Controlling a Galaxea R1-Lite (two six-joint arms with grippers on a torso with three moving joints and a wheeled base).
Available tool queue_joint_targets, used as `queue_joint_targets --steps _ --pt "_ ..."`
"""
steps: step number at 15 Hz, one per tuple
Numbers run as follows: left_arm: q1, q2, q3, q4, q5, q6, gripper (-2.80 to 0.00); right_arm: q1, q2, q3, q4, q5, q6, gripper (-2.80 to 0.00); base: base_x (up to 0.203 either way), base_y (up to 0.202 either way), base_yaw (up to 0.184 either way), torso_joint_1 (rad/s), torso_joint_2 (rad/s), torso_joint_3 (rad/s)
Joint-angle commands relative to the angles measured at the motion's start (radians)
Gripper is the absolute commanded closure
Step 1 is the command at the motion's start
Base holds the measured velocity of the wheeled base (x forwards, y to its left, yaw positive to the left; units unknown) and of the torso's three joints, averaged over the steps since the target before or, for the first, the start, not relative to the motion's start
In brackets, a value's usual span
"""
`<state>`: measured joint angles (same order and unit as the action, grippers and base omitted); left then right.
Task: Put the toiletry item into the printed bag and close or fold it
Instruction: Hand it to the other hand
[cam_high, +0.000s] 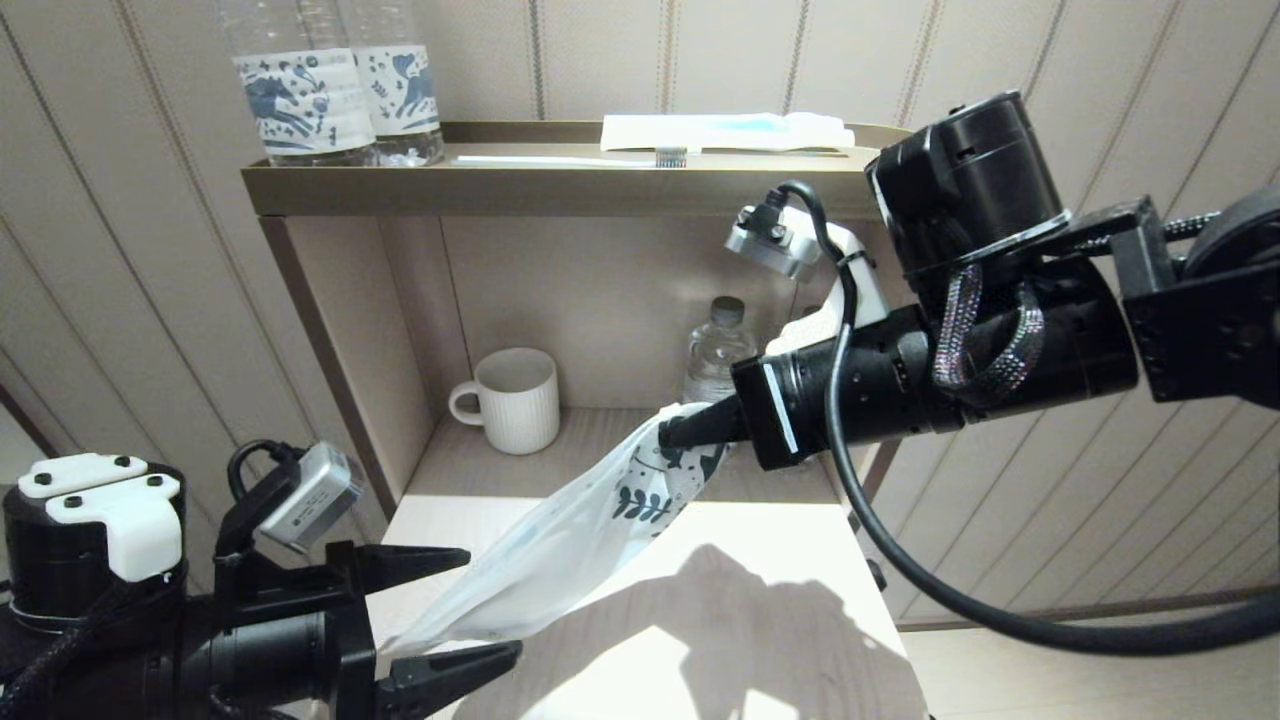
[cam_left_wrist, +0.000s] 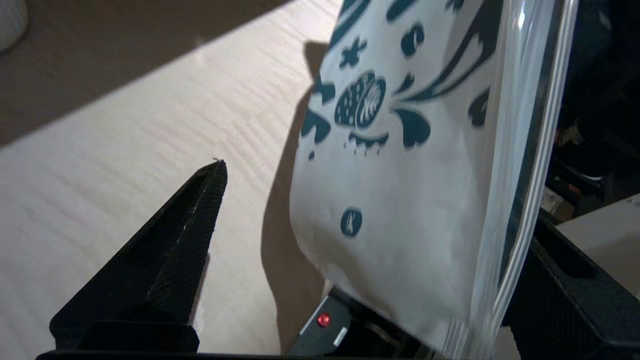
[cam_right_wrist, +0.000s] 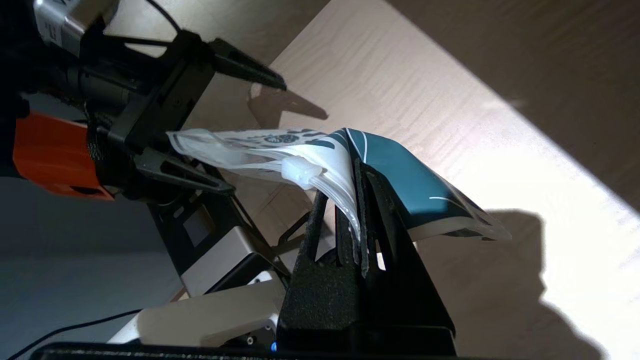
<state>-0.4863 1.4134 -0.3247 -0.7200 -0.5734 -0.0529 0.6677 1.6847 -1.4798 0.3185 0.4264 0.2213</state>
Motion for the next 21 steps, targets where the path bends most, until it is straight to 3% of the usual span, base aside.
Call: queue_joint_targets --steps 1,14,15,21 --pt "0.000 0.002 -0.035 -0.003 -0.003 -0.001 -2.80 0.001 0.005 -0.008 0.014 0.013 0.002 0.00 0.000 0.000 0.000 0.000 0.00 0.000" --pt "0.000 0.036 -0.017 -0.003 0.002 0.006 -2.80 -0.023 0.011 -0.027 0.020 0.055 0.000 0.00 0.000 0.000 0.000 0.000 0.00 0.000" --pt "0.000 0.035 -0.016 -0.001 0.001 0.015 0.00 -0.022 0.011 -0.027 0.020 0.055 0.000 0.00 0.000 0.000 0.000 0.000 0.00 0.000" --pt "-0.005 0.035 -0.031 0.001 -0.003 0.019 0.00 -0.014 0.004 -0.025 0.020 0.055 0.001 0.00 0.000 0.000 0.000 0.000 0.00 0.000"
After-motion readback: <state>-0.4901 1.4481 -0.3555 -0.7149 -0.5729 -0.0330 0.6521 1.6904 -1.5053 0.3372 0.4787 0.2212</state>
